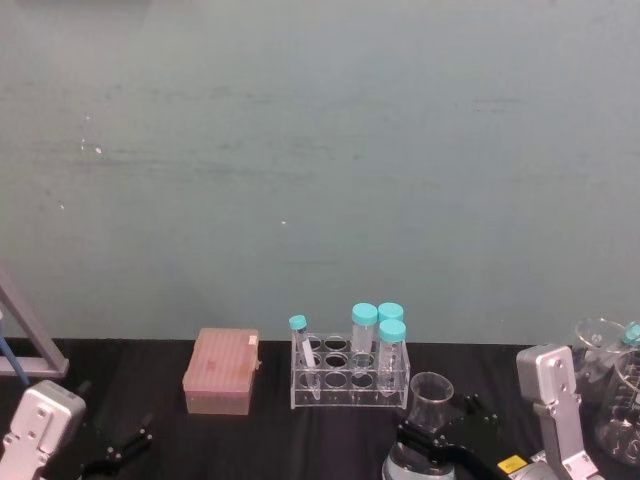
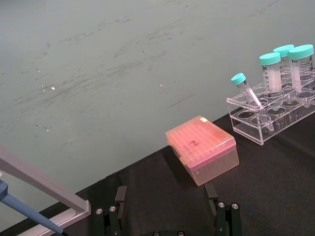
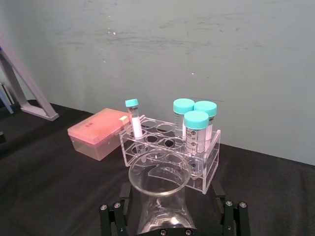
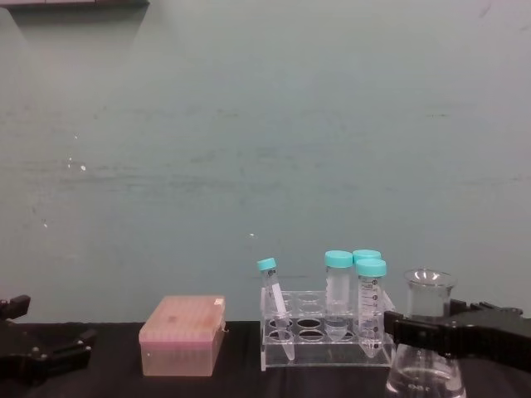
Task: Pick up the beaker with the right gripper, shake it three times, and then put it down.
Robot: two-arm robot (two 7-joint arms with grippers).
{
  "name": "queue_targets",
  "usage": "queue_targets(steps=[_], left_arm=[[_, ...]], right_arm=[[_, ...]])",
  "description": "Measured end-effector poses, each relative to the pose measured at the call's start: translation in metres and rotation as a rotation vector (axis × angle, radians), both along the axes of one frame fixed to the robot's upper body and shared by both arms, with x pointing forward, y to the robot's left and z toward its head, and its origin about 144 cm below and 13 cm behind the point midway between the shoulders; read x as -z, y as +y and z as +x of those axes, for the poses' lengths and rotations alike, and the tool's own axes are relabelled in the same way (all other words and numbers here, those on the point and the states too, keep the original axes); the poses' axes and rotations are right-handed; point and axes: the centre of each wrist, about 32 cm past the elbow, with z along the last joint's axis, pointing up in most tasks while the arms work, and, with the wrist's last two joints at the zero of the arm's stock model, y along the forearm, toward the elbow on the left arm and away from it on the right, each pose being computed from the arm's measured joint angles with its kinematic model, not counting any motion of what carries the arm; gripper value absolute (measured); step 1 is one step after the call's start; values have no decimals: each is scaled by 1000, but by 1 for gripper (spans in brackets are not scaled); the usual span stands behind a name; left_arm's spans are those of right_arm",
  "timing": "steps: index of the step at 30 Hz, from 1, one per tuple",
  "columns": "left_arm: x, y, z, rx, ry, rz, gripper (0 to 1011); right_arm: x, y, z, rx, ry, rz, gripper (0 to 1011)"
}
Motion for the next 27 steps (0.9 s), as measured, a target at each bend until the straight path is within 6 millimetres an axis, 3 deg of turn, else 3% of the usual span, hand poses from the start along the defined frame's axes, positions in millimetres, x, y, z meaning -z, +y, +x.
queue_targets(steps=[27], left_arm=[[0,0,0,0,0,0,1000]], right_arm=[[2,4,5,-7,-1,6,997]])
